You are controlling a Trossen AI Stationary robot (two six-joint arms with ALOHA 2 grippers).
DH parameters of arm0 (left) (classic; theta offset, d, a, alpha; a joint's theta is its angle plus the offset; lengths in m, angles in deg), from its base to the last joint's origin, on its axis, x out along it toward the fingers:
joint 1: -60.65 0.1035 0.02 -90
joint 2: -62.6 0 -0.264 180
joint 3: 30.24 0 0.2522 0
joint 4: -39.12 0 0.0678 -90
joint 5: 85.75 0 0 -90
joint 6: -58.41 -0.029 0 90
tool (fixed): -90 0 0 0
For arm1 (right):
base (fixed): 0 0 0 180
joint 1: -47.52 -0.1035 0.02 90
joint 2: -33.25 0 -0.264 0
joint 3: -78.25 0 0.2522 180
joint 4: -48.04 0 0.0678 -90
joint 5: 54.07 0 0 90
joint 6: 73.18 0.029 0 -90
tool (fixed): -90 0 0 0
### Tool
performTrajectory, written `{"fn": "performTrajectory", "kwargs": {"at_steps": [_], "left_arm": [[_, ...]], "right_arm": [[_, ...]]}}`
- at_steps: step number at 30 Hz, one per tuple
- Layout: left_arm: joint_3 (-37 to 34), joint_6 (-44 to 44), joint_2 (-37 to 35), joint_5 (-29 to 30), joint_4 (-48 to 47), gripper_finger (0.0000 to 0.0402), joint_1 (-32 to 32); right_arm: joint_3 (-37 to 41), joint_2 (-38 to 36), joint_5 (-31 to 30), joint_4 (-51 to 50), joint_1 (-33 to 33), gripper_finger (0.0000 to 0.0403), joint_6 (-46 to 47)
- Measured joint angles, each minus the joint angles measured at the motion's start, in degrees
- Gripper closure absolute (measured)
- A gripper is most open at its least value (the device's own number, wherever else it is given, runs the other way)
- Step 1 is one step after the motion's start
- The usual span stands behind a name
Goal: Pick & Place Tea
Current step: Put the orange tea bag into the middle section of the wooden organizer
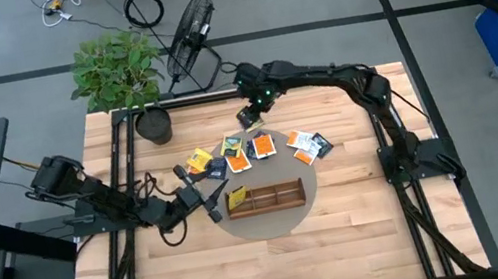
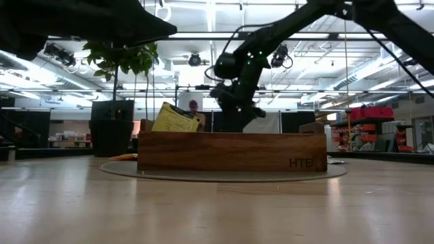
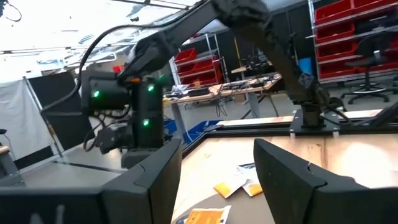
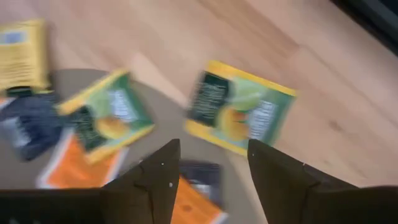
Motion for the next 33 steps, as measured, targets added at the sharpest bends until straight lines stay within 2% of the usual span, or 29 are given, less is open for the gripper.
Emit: {"fn": "performTrajectory", "kwargs": {"at_steps": [4,15,18,21,23,27,29,33], "left_arm": [[0.0,-0.03,0.0,-0.04,-0.02,0.0195,-0.45],[0.0,-0.2,0.0,-0.17,0.39,0.0195,-0.43],[0.0,-0.57,0.0,-0.17,0.64,0.0195,-0.43],[0.0,-0.57,0.0,-0.18,0.4,0.0195,-0.53],[0.0,-0.57,0.0,-0.05,0.27,0.0195,-0.86],[0.0,0.25,0.0,0.2,-2.12,0.0195,-1.39],[0.0,1.34,0.0,1.32,-3.43,0.0195,-1.69],[0.0,4.59,0.0,2.3,-6.04,0.0195,-1.72]], "right_arm": [[-1.2,1.91,-0.03,-2.4,1.46,0.0206,1.65],[-1.2,3.76,8.4,-0.86,3.12,0.0206,5.74],[-1.2,3.73,11.77,-1.17,2.96,0.0206,3.3],[-1.2,2.88,12.57,-5.5,2.03,0.0206,-3.44],[-1.2,1.85,9.37,-9.7,0.96,0.0206,-7.79],[-1.19,-1.0,-1.61,-17.06,-1.68,0.0206,-14.9],[-1.16,-3.07,-5.19,-20.15,-3.31,0.0206,-18.28],[2.58,-8.96,-11.28,-21.87,-7.98,0.0206,-21.37]]}}
